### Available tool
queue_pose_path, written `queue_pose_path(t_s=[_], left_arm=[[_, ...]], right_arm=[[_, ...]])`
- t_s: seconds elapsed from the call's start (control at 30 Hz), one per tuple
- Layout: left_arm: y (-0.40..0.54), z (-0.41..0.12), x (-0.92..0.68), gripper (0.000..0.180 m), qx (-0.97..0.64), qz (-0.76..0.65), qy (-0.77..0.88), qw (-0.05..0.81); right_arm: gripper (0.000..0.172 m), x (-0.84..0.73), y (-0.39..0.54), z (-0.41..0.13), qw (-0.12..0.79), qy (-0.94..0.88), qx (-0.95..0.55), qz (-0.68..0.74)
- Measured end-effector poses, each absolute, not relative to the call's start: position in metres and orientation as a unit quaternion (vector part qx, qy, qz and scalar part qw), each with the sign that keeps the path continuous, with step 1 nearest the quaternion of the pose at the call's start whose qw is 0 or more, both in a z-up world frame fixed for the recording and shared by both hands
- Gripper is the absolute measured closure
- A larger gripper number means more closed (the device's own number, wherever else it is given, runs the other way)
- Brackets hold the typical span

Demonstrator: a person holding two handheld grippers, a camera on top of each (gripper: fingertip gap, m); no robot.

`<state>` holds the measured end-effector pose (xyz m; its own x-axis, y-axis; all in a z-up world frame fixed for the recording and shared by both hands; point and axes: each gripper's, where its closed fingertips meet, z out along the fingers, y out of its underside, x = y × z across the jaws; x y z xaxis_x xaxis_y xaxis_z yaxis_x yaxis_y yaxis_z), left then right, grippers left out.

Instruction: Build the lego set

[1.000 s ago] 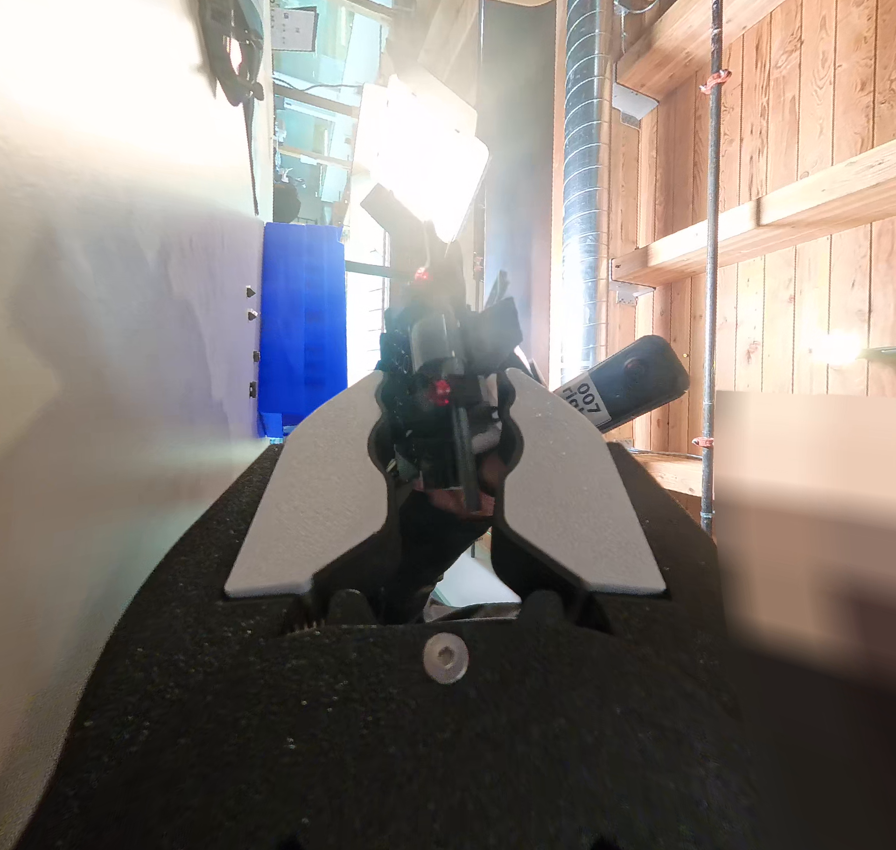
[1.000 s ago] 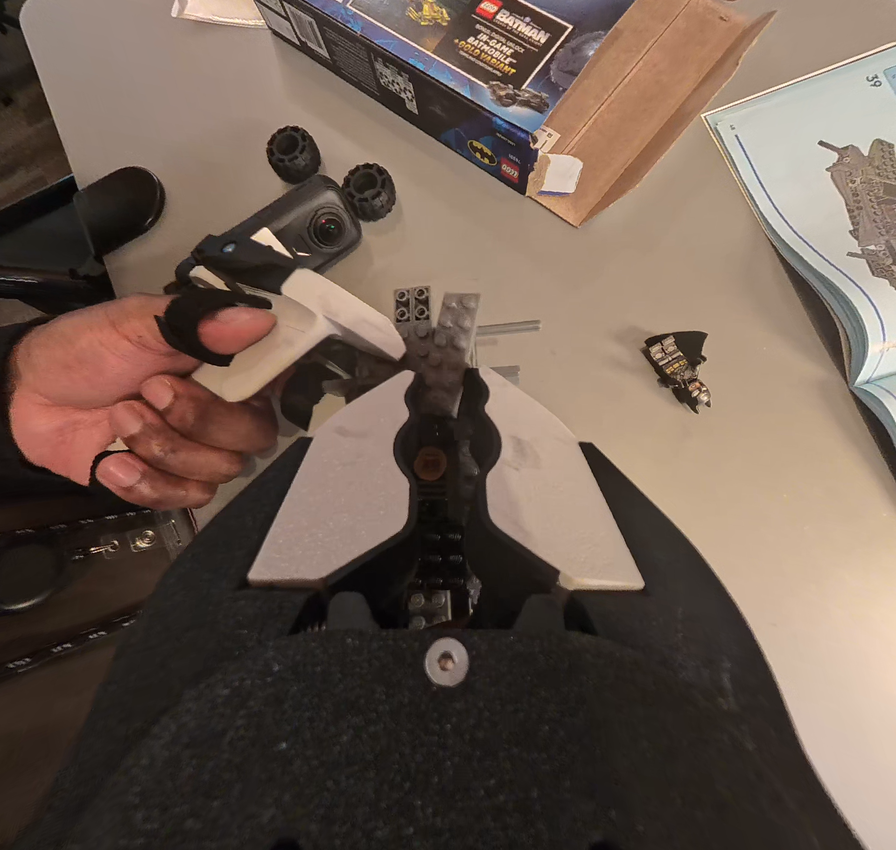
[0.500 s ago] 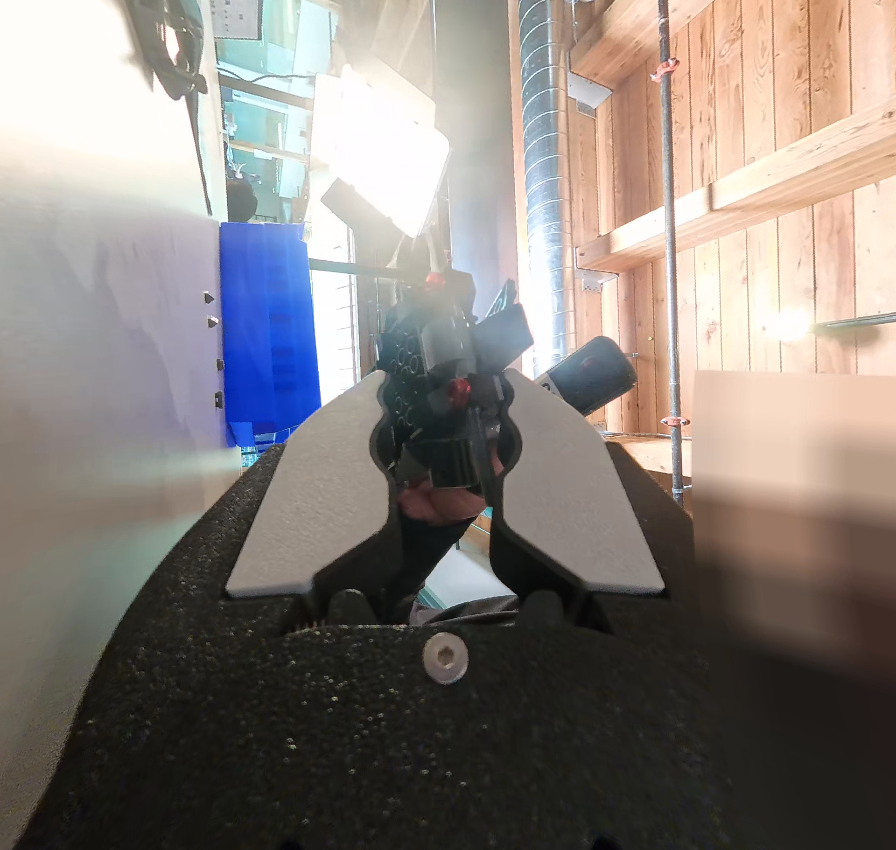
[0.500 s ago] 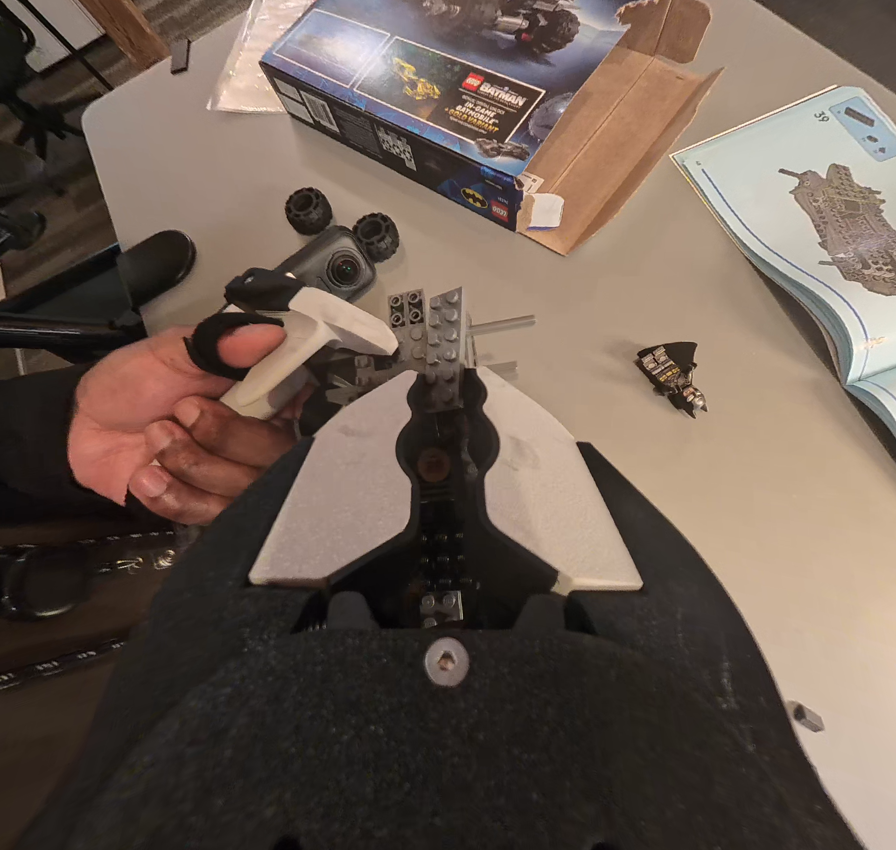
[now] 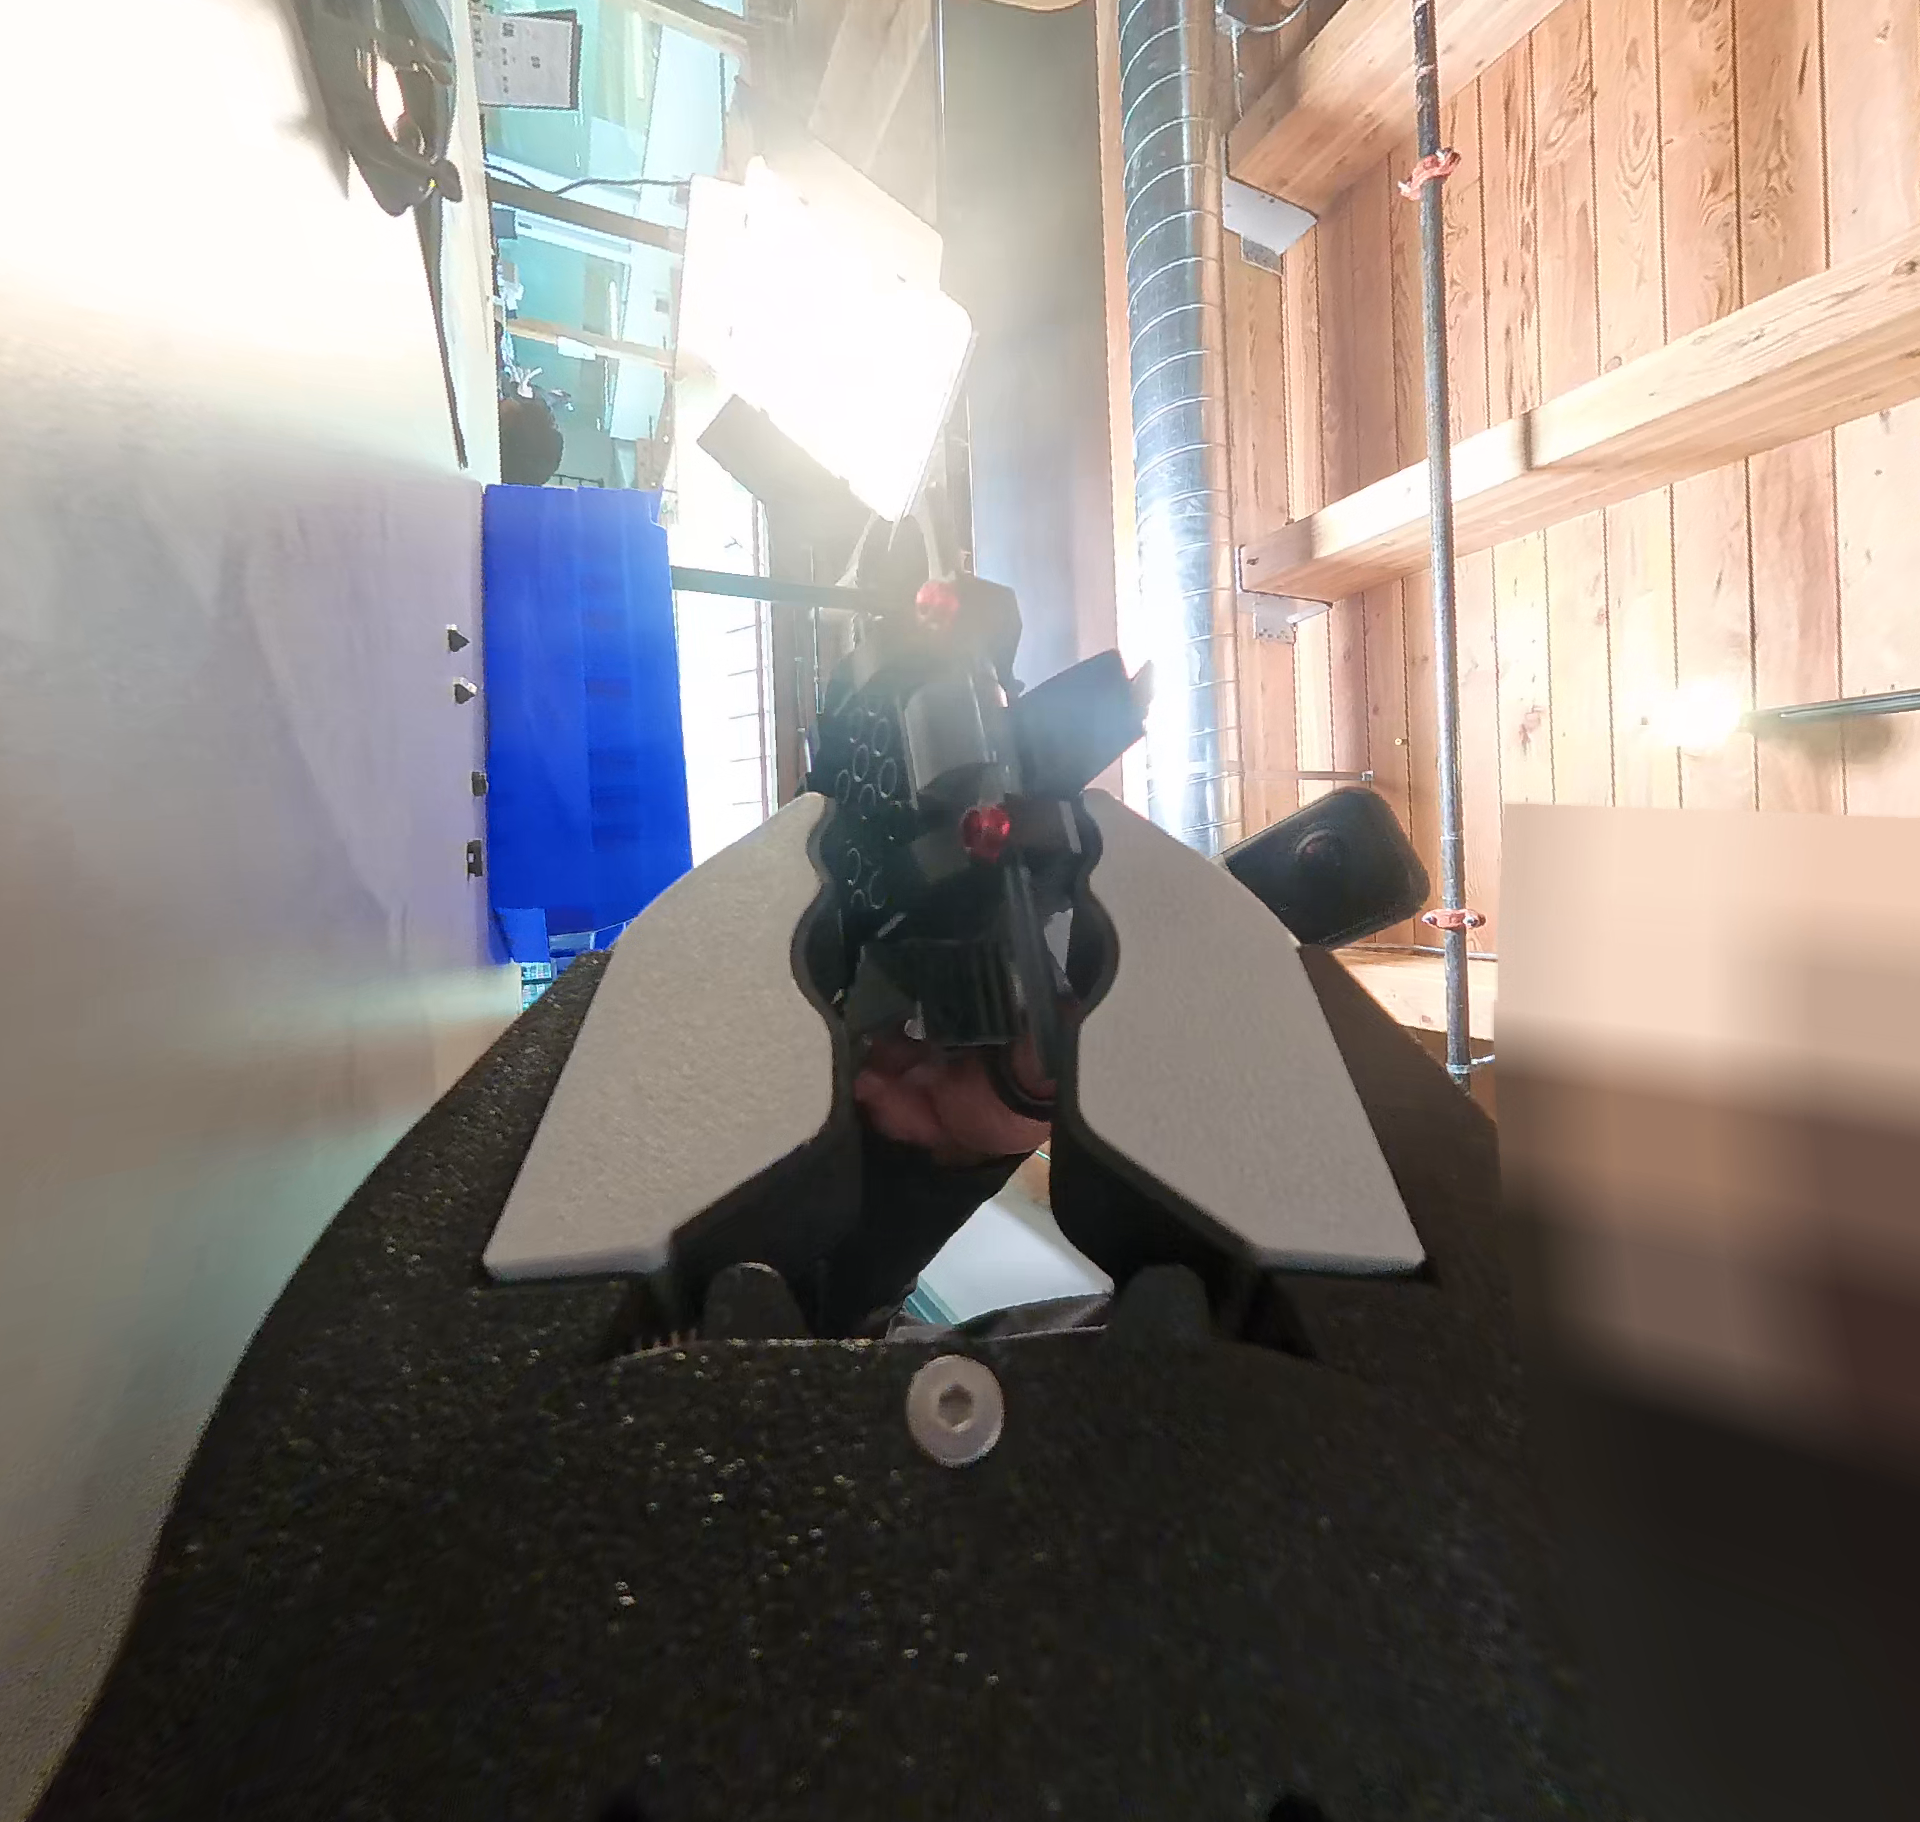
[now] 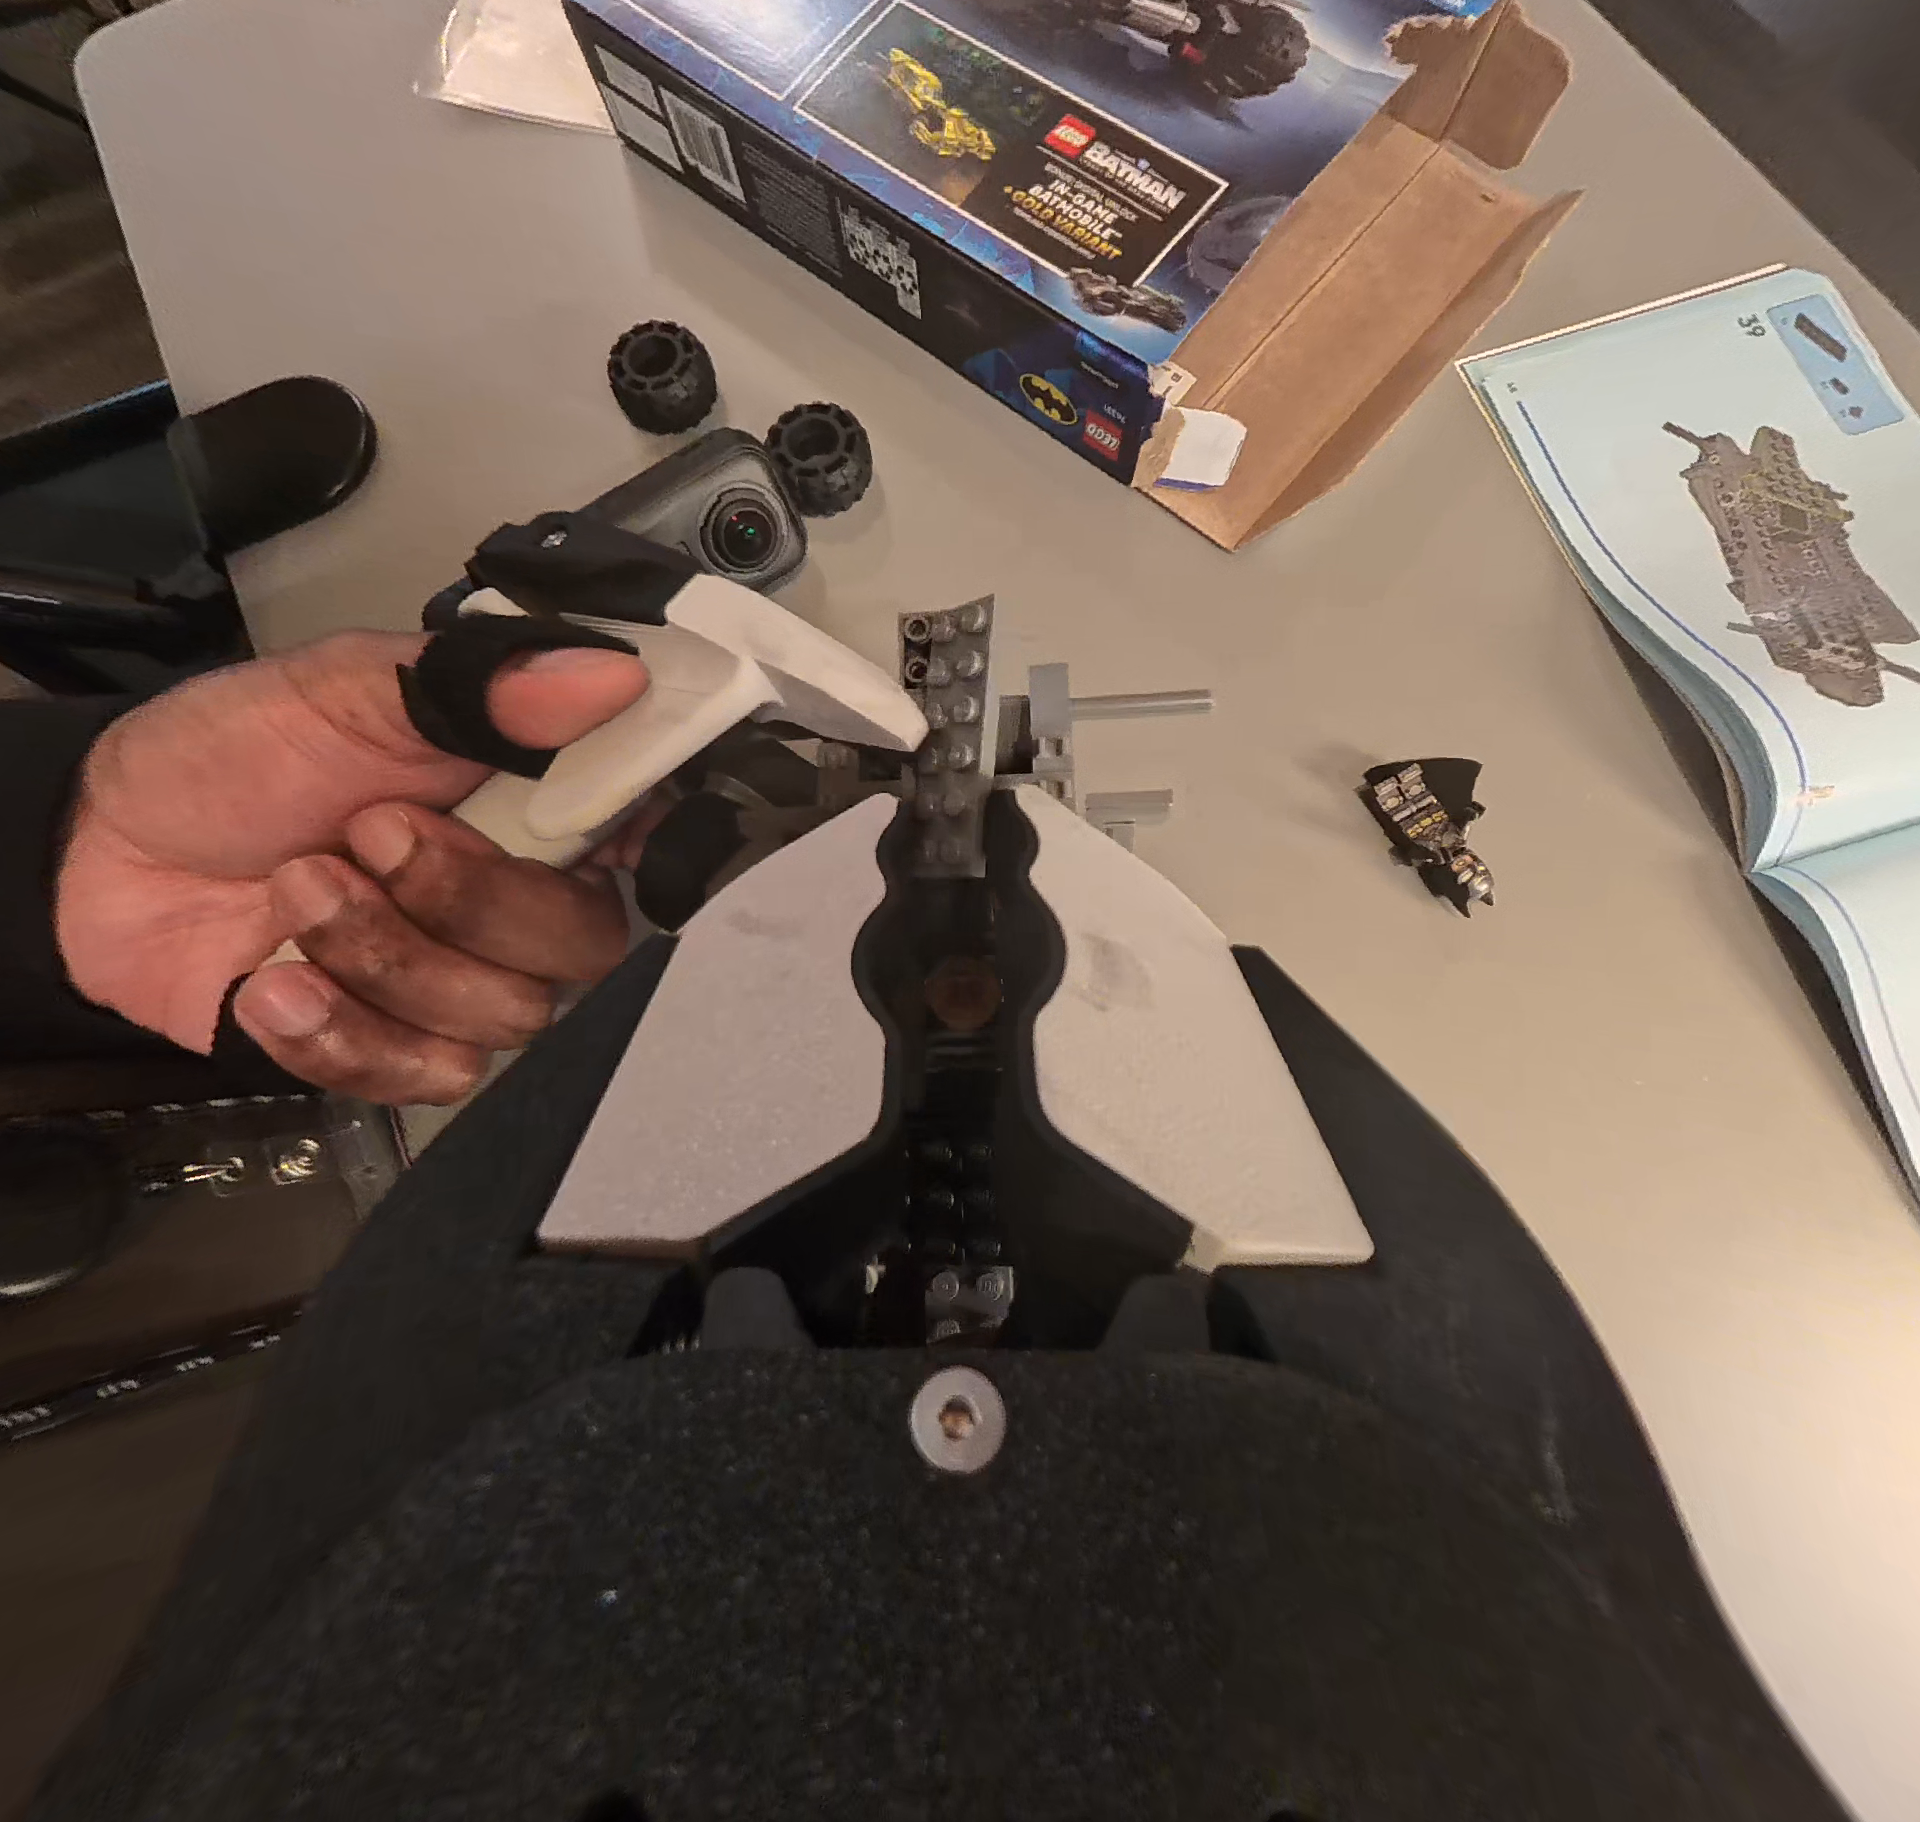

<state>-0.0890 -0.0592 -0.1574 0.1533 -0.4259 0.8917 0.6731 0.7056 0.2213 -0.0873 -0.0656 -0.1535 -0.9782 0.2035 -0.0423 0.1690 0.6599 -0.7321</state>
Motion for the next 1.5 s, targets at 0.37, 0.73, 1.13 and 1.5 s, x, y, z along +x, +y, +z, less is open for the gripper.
queue_pose_path(t_s=[0.37, 0.73, 1.13, 1.5], left_arm=[[-0.061, -0.155, -0.087, 0.140, -0.111, -0.368, -0.531, 0.755], [-0.062, -0.148, -0.088, 0.140, -0.093, -0.383, -0.521, 0.757], [-0.062, -0.145, -0.088, 0.140, -0.085, -0.390, -0.519, 0.756], [-0.060, -0.145, -0.087, 0.139, -0.087, -0.389, -0.517, 0.758]], right_arm=[[0.155, -0.088, -0.068, -0.151, 0.069, -0.905, -0.083, 0.411], [0.145, -0.087, -0.066, -0.140, 0.115, -0.901, -0.063, 0.413], [0.155, -0.085, -0.061, -0.142, 0.126, -0.908, -0.038, 0.398], [0.155, -0.085, -0.061, -0.141, 0.108, -0.904, -0.031, 0.412]])
